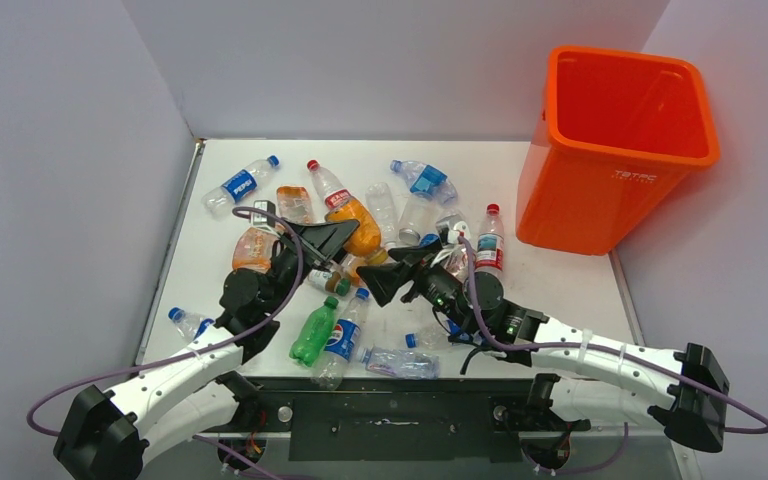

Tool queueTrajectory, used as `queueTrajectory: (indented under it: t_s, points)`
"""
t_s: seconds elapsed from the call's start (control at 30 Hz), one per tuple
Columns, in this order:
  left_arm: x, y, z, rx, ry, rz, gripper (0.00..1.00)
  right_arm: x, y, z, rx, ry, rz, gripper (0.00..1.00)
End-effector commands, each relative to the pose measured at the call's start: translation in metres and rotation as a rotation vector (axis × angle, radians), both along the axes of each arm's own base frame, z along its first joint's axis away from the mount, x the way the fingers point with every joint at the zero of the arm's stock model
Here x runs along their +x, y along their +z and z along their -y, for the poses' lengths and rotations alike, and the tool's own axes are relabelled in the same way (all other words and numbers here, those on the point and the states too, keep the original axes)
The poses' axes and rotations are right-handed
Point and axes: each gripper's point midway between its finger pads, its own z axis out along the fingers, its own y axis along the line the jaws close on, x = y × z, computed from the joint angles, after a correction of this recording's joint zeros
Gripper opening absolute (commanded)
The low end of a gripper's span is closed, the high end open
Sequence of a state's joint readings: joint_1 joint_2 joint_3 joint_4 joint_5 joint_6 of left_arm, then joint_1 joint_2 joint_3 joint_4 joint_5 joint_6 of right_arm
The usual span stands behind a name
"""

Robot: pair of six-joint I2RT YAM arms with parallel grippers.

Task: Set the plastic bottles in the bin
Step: Place the plastic bottle in the trash bin.

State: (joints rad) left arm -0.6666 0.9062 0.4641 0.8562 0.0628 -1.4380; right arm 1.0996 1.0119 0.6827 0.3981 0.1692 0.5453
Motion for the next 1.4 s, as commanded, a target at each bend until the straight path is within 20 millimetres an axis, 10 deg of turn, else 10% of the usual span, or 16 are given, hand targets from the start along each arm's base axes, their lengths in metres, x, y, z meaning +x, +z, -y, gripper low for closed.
queueTrajectory:
  t_s: [0.0, 0.37, 0.4, 0.47, 0.5, 0.8, 1.03, 1.37]
  points:
    - [-0.014, 0.012, 0.001, -0.028, -0.056, 0.045, 0.00, 0.002, 0.045, -0.003, 0.113, -0.004, 0.071, 0.94]
    - [-0.016, 0.009, 0.007, -0.004, -0.081, 0.044, 0.01, -0.002, 0.047, -0.015, 0.109, 0.055, 0.077, 0.33]
    - [-0.016, 0.008, 0.007, 0.004, -0.083, 0.043, 0.13, -0.003, 0.048, -0.016, 0.107, 0.065, 0.079, 0.22]
    - [-0.013, 0.003, 0.009, 0.061, -0.063, 0.048, 0.83, -0.003, 0.050, -0.014, 0.097, 0.068, 0.066, 0.06]
    - [-0.010, 0.000, 0.008, 0.115, -0.039, 0.041, 0.99, -0.004, 0.052, -0.012, 0.092, 0.070, 0.066, 0.05]
    - [-0.015, 0.043, -0.074, 0.797, 0.487, 0.549, 0.96, -0.012, 0.046, 0.032, -0.257, 0.081, -0.061, 0.05]
    - [-0.052, 0.003, -0.029, 1.237, 0.121, 1.039, 0.96, -0.025, 0.016, 0.050, -0.430, 0.178, -0.187, 0.05]
    - [-0.046, -0.065, 0.002, 1.812, 0.081, 1.431, 0.96, -0.034, -0.004, 0.048, -0.548, 0.265, -0.250, 0.05]
